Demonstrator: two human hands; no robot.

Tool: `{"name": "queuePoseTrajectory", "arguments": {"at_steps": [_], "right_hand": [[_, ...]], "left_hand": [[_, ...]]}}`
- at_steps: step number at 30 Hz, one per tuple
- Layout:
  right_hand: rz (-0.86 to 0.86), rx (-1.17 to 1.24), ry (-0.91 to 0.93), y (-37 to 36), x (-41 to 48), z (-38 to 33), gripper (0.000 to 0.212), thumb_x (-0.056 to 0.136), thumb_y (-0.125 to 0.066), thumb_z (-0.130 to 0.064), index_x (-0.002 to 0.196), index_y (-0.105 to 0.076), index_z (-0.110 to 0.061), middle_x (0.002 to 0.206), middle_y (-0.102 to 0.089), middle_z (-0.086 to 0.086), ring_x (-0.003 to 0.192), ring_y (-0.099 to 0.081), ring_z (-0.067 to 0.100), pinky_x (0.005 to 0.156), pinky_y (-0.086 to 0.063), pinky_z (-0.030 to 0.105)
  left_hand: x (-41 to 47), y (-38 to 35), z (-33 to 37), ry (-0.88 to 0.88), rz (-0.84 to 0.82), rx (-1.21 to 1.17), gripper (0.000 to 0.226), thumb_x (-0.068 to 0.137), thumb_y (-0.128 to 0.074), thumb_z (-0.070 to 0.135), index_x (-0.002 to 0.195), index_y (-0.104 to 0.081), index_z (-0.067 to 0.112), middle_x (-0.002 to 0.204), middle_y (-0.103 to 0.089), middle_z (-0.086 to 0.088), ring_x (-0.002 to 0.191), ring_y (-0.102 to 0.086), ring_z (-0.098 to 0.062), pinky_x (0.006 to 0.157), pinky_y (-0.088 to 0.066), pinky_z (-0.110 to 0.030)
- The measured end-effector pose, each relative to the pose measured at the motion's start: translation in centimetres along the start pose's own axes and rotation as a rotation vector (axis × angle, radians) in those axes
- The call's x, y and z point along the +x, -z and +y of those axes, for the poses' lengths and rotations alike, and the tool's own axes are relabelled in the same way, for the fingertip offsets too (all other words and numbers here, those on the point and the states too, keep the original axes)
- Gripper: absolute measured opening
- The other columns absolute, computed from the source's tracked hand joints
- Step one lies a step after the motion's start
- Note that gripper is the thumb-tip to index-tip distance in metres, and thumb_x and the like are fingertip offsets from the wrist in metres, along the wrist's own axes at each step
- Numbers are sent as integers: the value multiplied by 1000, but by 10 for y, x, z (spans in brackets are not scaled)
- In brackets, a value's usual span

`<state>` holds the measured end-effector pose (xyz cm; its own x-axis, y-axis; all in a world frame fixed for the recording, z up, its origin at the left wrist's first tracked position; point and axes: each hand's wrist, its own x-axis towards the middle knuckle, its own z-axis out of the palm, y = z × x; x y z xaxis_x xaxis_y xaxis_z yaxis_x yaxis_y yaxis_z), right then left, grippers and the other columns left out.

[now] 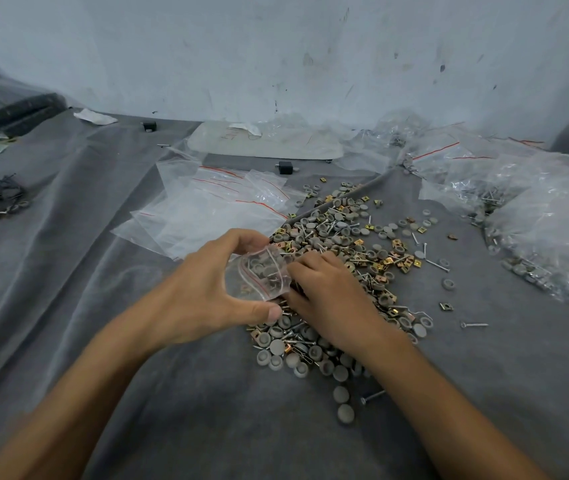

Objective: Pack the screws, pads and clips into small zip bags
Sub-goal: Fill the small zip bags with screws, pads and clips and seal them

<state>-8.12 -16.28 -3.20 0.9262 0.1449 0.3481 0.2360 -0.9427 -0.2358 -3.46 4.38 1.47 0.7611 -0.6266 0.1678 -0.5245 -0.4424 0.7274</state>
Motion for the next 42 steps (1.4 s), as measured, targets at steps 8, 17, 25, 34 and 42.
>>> {"name": "queuePoseTrajectory", "arguments": {"at_steps": [8, 17, 25, 34, 42], "right_hand": [[-53, -45, -35, 3, -6, 0, 21, 98, -55, -32, 116, -57, -20, 112, -55, 1, 107, -44, 21, 91, -40, 33], [-99, -7, -61, 12, -12, 5, 18, 101, -55, -37, 110, -61, -22, 109, -60, -4, 105, -45, 17, 91, -38, 31], [13, 162, -232, 31, -23, 29, 10, 96, -63, -42, 96, -59, -33, 89, -59, -18, 87, -54, 3, 74, -46, 28], [178, 871, -172, 42, -24, 11, 8, 94, -72, -23, 98, -71, -30, 84, -69, -2, 74, -60, 4, 62, -49, 17], [61, 776, -241, 43, -22, 20, 19, 100, -63, -25, 114, -67, -38, 96, -76, -10, 86, -71, 5, 68, -56, 19]], "left_hand": [[-1, -4, 1, 2, 0, 1, 82, 62, -91, 43, 132, -50, 36, 128, -53, 26, 121, -46, 14, 96, -32, 0], [-2, -5, 2, 0, -21, -7, 84, 59, -88, 51, 132, -49, 37, 130, -52, 26, 124, -46, 11, 102, -35, -9], [-3, -5, 0, 6, -49, 12, 86, 58, -84, 59, 134, -47, 42, 131, -48, 32, 124, -43, 15, 97, -31, -1], [-1, -12, -1, 10, -60, 28, 83, 57, -86, 61, 129, -46, 49, 133, -49, 30, 125, -43, 13, 101, -34, -10], [-1, -12, -2, 10, -65, 18, 85, 55, -85, 64, 129, -47, 48, 131, -50, 28, 125, -47, 6, 105, -40, -23]]}}
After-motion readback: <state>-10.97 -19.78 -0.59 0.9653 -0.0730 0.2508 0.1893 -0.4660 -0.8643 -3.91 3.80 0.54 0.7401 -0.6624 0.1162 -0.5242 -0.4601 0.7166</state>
